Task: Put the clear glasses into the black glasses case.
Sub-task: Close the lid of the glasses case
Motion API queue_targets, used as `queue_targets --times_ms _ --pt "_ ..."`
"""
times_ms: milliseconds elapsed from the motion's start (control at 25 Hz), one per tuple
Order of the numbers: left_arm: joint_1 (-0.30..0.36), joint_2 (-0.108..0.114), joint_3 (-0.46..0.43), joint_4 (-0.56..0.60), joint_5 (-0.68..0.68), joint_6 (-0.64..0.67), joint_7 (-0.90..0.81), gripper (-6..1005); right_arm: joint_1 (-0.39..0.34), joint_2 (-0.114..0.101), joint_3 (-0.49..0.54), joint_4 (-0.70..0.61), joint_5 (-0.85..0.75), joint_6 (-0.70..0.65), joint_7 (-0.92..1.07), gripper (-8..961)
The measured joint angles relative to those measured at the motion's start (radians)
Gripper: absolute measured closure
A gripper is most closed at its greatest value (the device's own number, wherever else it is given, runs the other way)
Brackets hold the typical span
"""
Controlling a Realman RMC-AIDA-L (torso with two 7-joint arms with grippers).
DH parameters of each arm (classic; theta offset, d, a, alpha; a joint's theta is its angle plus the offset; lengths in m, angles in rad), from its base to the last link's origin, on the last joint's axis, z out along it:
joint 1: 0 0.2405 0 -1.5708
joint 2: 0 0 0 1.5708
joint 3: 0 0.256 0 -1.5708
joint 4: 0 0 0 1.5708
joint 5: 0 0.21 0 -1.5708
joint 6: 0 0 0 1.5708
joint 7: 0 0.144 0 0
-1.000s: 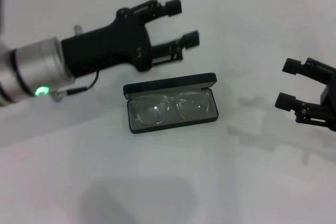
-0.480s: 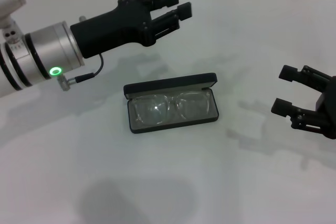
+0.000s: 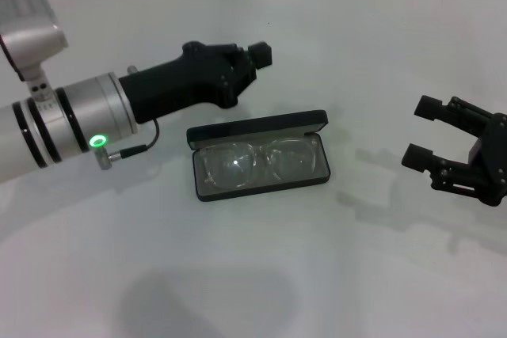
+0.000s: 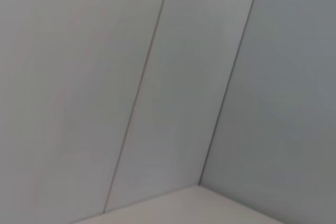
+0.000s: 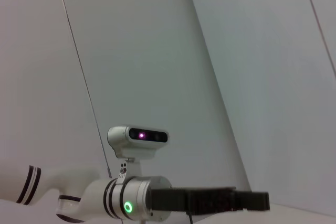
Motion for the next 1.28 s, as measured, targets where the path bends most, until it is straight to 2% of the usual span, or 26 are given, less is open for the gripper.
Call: queue_targets --times_ms 40,440,800,1280 --pt "0.000 0.000 0.012 0.000 0.000 -0.006 -0.001 900 0.002 0.000 0.000 0.001 0.001 0.000 0.000 92" --pt "-0.004 0.000 0.077 -0.059 -0.002 -0.095 -0.005 946 0.017 0.001 -0.003 0.032 0.001 0.005 0.000 91" --pt "-0.011 -0.004 0.105 -0.080 -0.009 -0.155 -0.004 935 0.029 0.002 -0.012 0.046 0.001 0.009 0.000 91" --pt "-0.008 -0.006 0.115 -0.115 -0.011 -0.161 0.000 921 0.031 0.002 -0.012 0.063 0.001 0.005 0.001 92"
